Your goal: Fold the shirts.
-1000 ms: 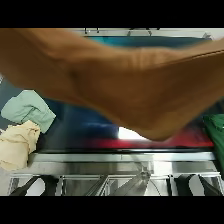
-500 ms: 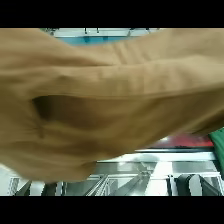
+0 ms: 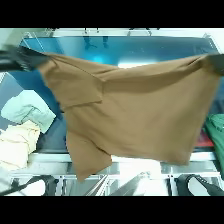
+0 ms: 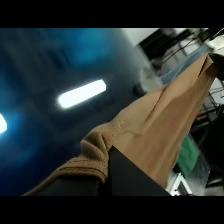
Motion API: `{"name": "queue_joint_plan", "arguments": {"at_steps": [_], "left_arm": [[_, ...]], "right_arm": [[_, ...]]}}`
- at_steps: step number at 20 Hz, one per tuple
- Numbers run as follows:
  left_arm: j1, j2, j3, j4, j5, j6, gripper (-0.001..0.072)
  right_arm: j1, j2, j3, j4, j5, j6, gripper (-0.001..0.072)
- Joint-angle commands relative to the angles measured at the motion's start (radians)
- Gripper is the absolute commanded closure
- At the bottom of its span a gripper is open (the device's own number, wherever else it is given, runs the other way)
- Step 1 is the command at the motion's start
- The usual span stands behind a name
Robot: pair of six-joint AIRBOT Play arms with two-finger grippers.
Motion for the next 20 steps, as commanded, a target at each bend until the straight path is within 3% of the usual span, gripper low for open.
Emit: {"name": "queue_joint_plan", "arguments": {"at_steps": [1,4,8,12,17,20], "left_arm": [[-0.086,-0.33,0.107,0.109,0.039,0.016,0.0679],[-0.109,-0.582,0.336,0.111,0.01,-0.056,0.068],[-0.108,-0.782,0.561,0.116,0.008,-0.183,0.068],[-0.113,-0.852,0.647,0.299,-0.042,-0.274,0.0681],[-0.095,-0.848,0.646,0.348,-0.188,-0.279,0.0681],[-0.105,-0.84,0.603,0.348,-0.208,-0.283,0.0681]], "right_arm": [[0.101,-0.315,-0.036,0.045,-0.172,-0.116,0.07],[0.1,-0.557,0.041,0.228,-0.163,-0.194,0.07],[0.086,-0.752,0.188,0.24,-0.132,-0.193,0.0701],[0.057,-0.835,0.262,0.236,-0.056,-0.182,0.0701],[-0.043,-0.835,0.262,0.06,0.133,-0.181,0.07],[-0.066,-0.835,0.262,-0.031,0.178,-0.182,0.07]]}}
